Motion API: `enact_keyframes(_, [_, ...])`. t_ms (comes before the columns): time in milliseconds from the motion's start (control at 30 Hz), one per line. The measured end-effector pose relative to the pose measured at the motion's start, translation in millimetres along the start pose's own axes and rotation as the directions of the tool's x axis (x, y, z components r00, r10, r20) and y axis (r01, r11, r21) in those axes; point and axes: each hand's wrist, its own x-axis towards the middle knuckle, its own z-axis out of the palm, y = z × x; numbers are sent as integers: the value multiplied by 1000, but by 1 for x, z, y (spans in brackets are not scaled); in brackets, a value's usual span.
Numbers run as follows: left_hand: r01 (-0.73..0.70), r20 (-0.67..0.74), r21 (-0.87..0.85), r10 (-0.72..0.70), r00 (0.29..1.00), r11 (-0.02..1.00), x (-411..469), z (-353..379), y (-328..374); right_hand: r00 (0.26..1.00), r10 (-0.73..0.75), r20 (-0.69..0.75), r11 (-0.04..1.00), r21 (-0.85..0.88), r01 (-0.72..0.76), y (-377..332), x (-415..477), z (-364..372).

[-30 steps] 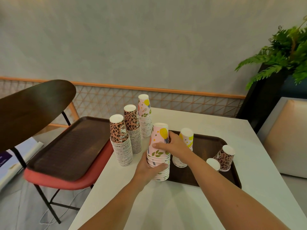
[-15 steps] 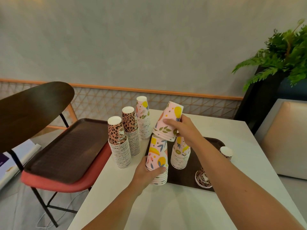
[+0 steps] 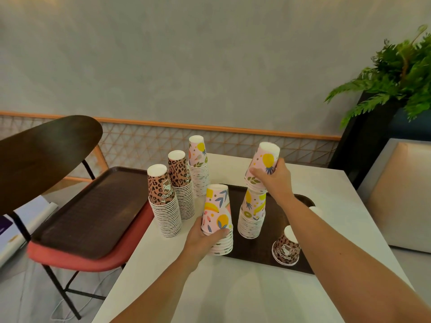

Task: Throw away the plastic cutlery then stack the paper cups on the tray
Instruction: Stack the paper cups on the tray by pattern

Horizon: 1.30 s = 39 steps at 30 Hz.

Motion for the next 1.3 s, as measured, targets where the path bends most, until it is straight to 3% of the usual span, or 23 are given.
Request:
enact_keyframes(333, [-7, 11, -61, 8, 1000, 998, 2, 2, 6, 981, 73, 182, 990, -129, -49, 48, -11, 5])
enact_keyframes(467, [-7, 18, -76, 9, 1000, 997, 2, 6, 10, 984, -177, 32, 968, -176, 180, 28, -14, 9])
enact_keyframes(567, [-14, 27, -79, 17, 999, 997, 3, 9, 14, 952, -277, 127, 953, -90, 289, 5, -26, 17])
enact_keyframes(700, [-45, 41, -86, 49, 998, 995, 2, 12, 18, 901, -91, 424, 992, -44, 121, -5, -40, 30])
enact_keyframes(800, [-69, 70, -77, 74, 995, 995, 1, 13, 21, 833, 16, 553, 994, -99, 47, -1, -46, 35])
enact_keyframes(1000, [-79, 168, -45, 85, 982, 996, -4, 7, 16, 837, 112, 535, 994, -57, -97, -4, -46, 35])
enact_keyframes(1300, [-88, 143, -19, 90, 986, 996, -4, 5, 21, 849, 136, 511, 984, 28, -175, -15, -39, 33])
